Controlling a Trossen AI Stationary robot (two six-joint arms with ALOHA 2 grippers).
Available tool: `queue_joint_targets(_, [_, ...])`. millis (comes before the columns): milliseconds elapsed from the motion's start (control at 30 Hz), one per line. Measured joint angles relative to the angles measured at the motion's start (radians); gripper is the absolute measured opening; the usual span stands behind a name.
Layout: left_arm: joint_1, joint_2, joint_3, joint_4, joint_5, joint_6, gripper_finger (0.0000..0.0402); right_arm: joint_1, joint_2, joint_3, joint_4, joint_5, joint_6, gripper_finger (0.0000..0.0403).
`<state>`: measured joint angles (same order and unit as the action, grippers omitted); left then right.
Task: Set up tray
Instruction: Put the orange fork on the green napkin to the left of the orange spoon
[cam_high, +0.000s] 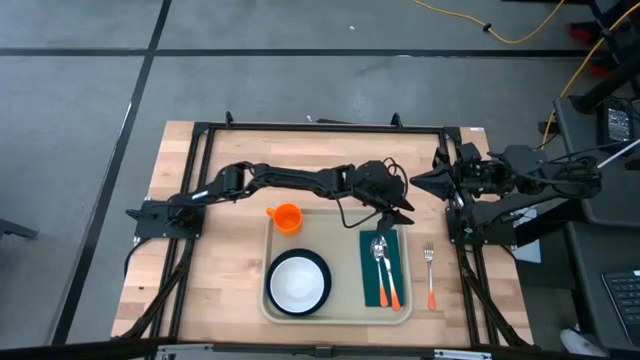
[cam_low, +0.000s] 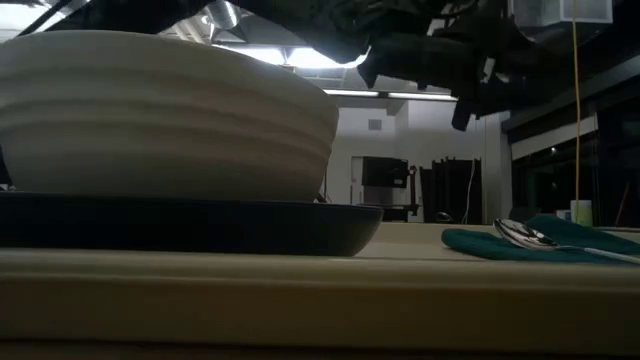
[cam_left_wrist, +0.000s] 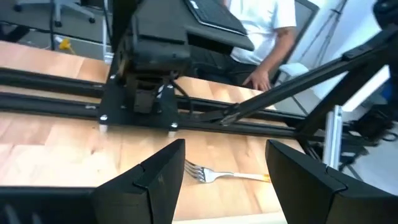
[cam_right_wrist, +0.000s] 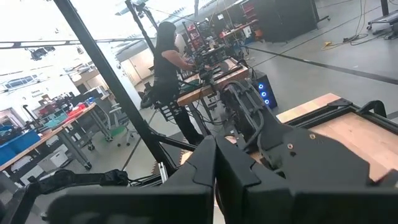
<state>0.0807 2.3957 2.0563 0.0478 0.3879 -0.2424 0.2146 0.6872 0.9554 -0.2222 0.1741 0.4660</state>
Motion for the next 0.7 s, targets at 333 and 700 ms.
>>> queue_joint_targets(333, [0.000,-0.043,0.000,-0.062,0.145,-0.030,0.0216,0.000,0.000,0.000,-0.068,-0.001,0.057,0.0006])
queue_joint_targets(700, [-0.091,-0.435,-0.001,-0.517,-0.225,0.317,0.0208,0.000,0.005,0.000,-0.312,-0.002,0.188,0.0021])
